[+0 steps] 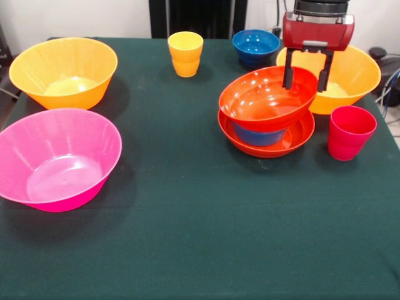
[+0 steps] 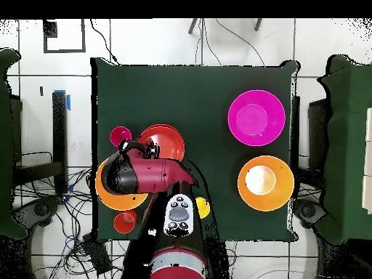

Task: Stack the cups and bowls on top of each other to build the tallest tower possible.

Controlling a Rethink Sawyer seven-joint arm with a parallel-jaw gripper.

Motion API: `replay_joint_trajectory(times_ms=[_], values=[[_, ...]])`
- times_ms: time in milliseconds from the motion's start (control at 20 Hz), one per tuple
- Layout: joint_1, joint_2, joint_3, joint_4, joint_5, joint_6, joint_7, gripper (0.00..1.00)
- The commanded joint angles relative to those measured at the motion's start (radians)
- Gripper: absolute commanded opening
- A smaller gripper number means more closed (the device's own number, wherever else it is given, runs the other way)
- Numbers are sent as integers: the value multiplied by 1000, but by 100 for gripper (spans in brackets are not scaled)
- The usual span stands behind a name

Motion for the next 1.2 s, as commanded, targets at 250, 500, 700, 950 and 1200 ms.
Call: replay_joint_trajectory(times_ms=[250,500,700,950,1200], values=[[26,66,44,45,41,-76,205,100],[32,88,42,47,46,-110,213,100],[41,98,36,50,55,-128,220,100],[43,93,34,49,57,-119,217,100],[20,-5,49,109,48,-38,205,100]])
